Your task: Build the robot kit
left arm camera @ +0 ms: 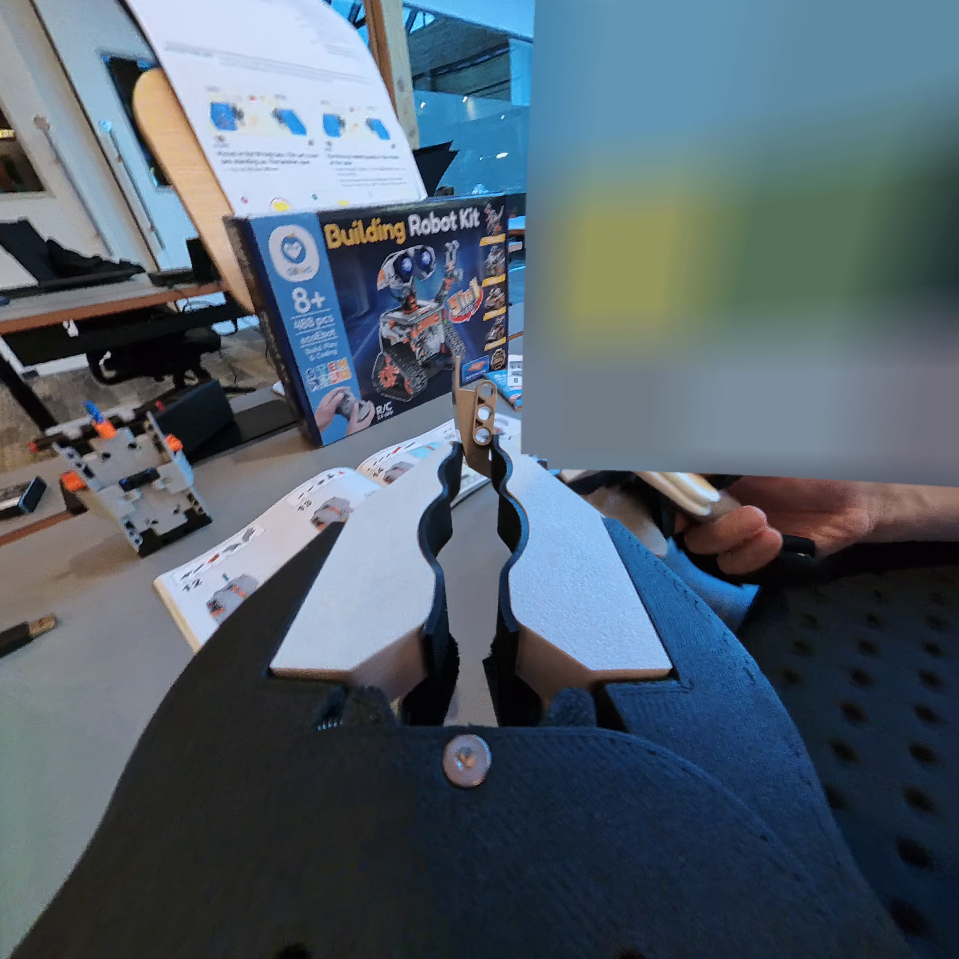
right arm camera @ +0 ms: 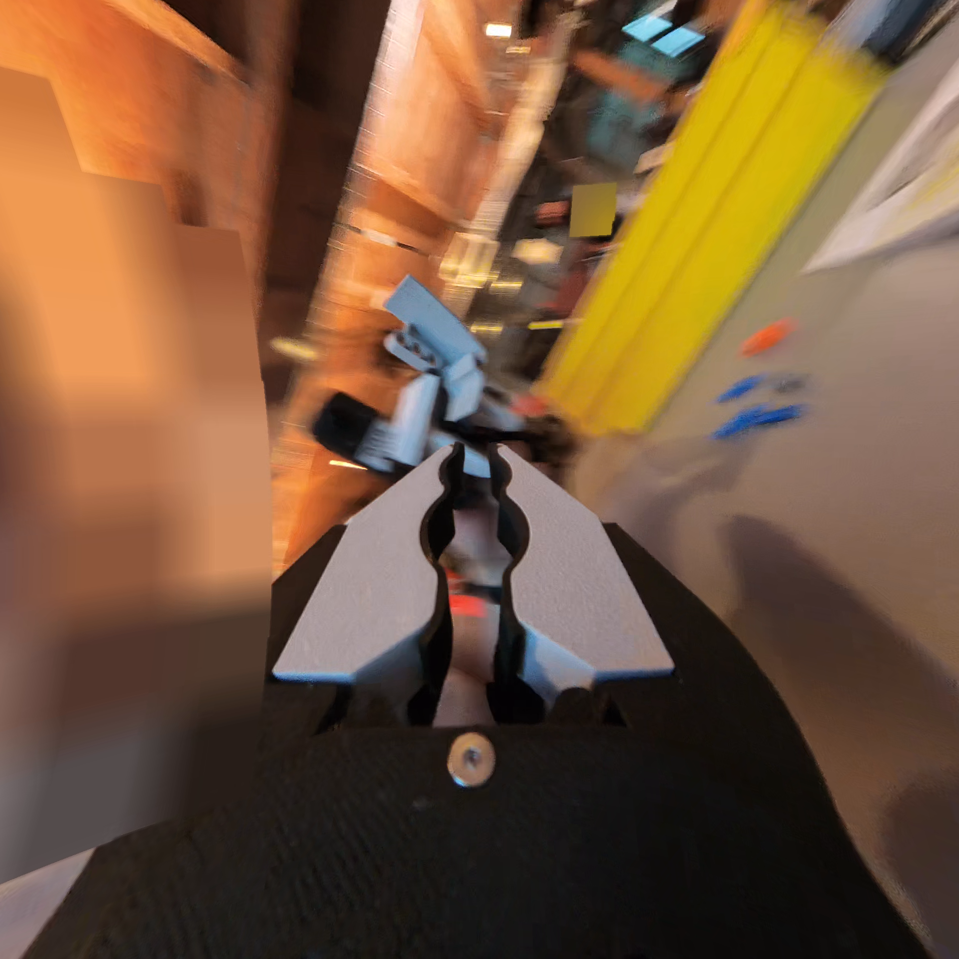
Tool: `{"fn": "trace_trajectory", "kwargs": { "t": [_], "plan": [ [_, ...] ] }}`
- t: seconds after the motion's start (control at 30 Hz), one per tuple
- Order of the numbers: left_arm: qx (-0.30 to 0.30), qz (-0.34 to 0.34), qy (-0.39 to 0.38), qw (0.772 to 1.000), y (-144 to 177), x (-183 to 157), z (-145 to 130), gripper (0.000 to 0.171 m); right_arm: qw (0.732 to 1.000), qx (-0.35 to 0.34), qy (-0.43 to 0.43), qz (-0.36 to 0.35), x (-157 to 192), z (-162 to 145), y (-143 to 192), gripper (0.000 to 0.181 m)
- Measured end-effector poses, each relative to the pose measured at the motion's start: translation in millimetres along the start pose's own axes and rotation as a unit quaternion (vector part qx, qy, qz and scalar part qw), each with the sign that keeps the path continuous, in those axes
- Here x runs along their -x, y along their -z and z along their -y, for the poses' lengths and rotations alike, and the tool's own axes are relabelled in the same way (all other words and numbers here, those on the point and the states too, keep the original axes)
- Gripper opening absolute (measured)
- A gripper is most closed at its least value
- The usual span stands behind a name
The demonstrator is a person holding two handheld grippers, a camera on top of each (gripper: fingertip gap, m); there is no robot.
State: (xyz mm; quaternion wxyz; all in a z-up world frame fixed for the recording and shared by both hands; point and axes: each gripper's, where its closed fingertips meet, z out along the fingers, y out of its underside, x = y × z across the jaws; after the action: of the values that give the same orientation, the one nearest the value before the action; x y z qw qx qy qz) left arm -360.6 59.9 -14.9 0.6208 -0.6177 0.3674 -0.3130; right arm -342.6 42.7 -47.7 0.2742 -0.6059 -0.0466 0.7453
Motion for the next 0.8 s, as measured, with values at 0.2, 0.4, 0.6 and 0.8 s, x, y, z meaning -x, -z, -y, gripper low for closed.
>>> {"fn": "trace_trajectory", "kwargs": {
  "t": [0.2,0.4,0.6,0.8],
  "plan": [
    [0.048,0.019,-0.004,0.999,9,11,-17,0.009,0.830,-0.004,0.447,-0.334,-20,82,87,0.005],
    [0.060,0.015,-0.003,0.998,12,14,-21,0.009,0.743,0.117,0.458,-0.473,-74,82,149,0.026],
    [0.060,0.018,-0.010,0.998,15,13,-16,0.009,0.701,0.157,0.456,-0.525,-101,87,157,0.024],
    [0.072,0.036,-0.018,0.997,26,21,-21,0.009,0.699,0.160,0.451,-0.531,-107,87,156,0.015]
  ]
}}
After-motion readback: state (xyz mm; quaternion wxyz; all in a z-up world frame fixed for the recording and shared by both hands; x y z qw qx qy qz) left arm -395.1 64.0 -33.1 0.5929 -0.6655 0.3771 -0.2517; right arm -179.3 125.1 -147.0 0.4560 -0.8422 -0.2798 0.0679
